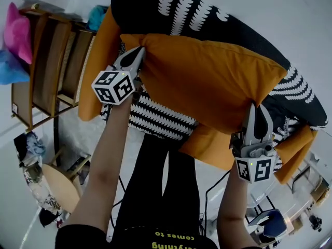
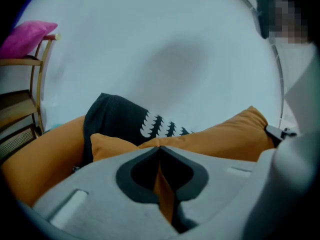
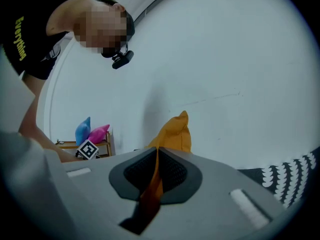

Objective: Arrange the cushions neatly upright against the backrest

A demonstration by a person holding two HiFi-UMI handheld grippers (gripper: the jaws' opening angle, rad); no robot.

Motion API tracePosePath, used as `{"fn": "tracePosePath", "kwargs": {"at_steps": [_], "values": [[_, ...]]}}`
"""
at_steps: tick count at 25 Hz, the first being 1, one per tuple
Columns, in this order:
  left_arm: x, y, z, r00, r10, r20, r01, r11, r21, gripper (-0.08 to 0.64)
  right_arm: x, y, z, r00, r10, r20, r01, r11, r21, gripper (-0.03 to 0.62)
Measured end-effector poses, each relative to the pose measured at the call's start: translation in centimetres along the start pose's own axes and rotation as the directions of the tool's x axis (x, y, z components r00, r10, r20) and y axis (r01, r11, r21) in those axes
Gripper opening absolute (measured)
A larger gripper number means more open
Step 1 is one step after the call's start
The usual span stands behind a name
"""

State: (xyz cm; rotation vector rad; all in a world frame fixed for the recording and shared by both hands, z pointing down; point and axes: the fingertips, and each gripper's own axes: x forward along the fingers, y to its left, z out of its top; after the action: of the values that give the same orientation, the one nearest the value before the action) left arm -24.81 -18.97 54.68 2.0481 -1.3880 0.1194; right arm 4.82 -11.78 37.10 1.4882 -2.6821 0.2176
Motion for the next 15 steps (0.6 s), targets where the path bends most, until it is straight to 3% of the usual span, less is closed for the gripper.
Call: {"fn": "tracePosePath", "kwargs": {"at_steps": [4,8,11,15], "values": [[-1.7,-1.0,4.5,0.994,0.007,0.105,-0.007,1.0,-0.003,0.0,-0.6,-0.5,0.9,0.998,-0.012,0.057,0.008,0.998,0.065,0.023],[-1.8,-1.4,9.2,0.984,0.007,0.179,-0.019,0.997,0.069,0.0,1.0,-3.0,-2.4,0.996,-0.068,0.049,0.059,0.982,0.178,0.023],[-0.2,-0.7,10.5,0.985,0.014,0.171,-0.035,0.992,0.124,0.0,3.2,-5.0,-8.9,0.992,-0.104,-0.076,0.121,0.956,0.266,0.023],[4.0,1.3,7.5,0.995,0.039,0.091,-0.05,0.992,0.115,0.007,4.8,-6.6,-17.0,0.961,-0.094,-0.259,0.181,0.924,0.337,0.025]]}}
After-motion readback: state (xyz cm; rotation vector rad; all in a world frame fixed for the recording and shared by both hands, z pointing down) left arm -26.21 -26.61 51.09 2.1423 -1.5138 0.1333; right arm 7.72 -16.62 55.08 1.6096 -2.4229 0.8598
